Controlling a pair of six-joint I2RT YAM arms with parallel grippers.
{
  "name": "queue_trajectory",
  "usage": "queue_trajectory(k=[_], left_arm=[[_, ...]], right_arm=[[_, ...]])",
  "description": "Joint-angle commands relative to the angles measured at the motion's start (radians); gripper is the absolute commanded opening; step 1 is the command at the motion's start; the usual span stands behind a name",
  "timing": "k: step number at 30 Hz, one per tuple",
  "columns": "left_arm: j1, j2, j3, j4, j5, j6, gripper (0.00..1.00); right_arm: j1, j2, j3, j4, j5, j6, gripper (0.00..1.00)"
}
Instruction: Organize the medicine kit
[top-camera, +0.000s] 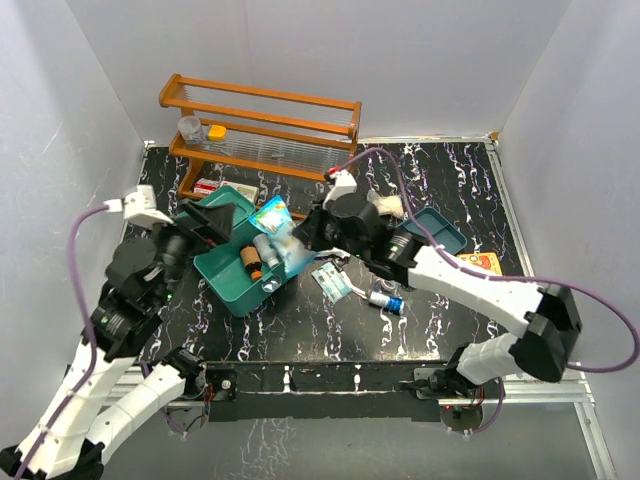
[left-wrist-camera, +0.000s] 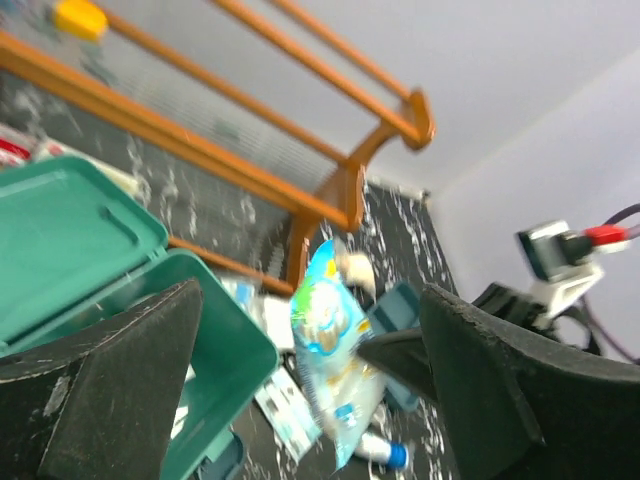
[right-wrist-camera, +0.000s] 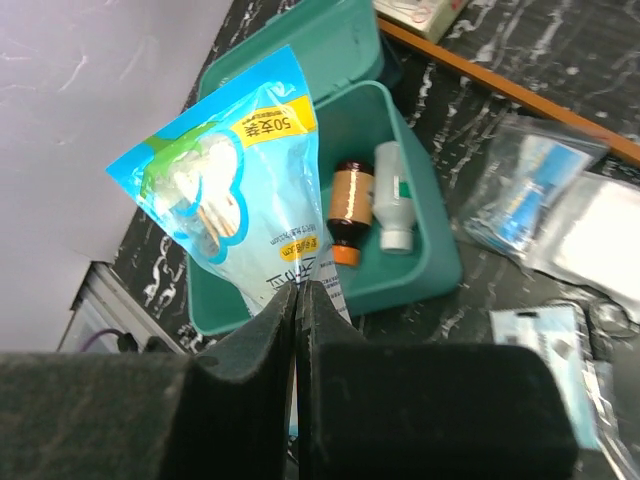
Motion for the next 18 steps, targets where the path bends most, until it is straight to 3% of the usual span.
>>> queue_trajectory(k=[1,10,18], left_arm=[[-0.002,-0.06,0.069,-0.043,-0.166,0.111,0.89],[-0.002,-0.061,0.125,-0.107,-0.269,0.15,0.9],[-0.003,-0.121,0.123,-0.063,-0.375,0.18,0.91]], right_arm=[[0.049,0.125,0.127,0.073,0.033,0.089,0.0],[0.162,0.442,0.426,0.004,0.073,0.093,0.0],[0.208,0.583,0.536,-0.072,0.09,0.154,0.0]])
